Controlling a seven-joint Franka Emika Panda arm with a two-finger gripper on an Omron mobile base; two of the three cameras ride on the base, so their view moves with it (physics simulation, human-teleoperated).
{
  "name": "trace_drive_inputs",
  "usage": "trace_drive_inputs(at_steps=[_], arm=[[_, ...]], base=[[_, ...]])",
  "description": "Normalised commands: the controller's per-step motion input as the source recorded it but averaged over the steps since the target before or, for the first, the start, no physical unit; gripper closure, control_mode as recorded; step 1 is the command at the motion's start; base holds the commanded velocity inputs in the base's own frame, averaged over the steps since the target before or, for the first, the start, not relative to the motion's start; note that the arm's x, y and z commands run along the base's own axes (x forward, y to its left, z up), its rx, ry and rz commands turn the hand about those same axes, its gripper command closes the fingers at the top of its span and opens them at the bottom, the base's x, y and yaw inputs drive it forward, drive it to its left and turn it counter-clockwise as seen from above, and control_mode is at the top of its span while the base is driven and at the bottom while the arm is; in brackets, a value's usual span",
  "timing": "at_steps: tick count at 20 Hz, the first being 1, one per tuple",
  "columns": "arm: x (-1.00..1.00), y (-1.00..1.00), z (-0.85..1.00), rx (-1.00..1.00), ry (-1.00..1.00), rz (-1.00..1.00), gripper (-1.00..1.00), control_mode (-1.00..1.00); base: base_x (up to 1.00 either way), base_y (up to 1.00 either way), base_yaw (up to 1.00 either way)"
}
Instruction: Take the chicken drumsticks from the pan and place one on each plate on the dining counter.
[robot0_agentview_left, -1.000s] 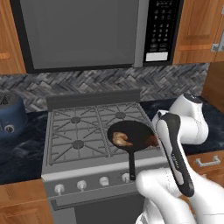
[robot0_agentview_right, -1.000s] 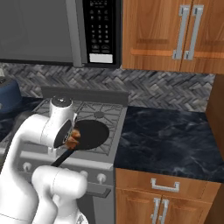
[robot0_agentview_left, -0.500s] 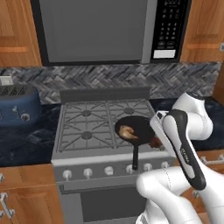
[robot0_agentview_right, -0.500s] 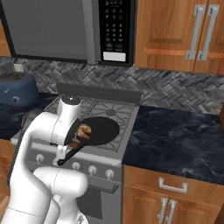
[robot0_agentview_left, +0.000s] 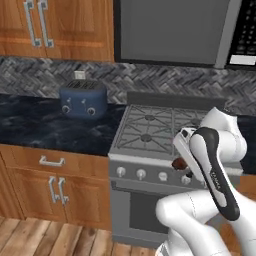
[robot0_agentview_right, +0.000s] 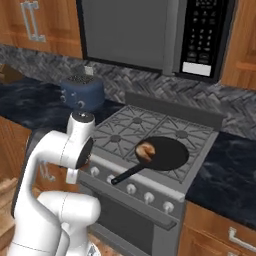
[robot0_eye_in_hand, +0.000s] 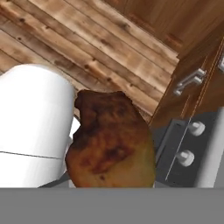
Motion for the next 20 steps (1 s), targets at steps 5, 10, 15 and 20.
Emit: trace_drive_inputs(at_steps=[5, 10, 15, 20], arm=[[0.00, 0.00, 0.00, 0.00, 0.00, 0.00, 1.00, 1.00], [0.00, 0.00, 0.00, 0.00, 0.00, 0.00, 1.00, 1.00], [0.00, 0.00, 0.00, 0.00, 0.00, 0.00, 1.00, 1.00], [0.00, 0.00, 0.00, 0.00, 0.00, 0.00, 1.00, 1.00]], base=[[0.01, 1.00, 0.19], [-0.33, 0.91, -0.20], [-0.62, 0.51, -0.62], [-0.79, 0.35, -0.60]])
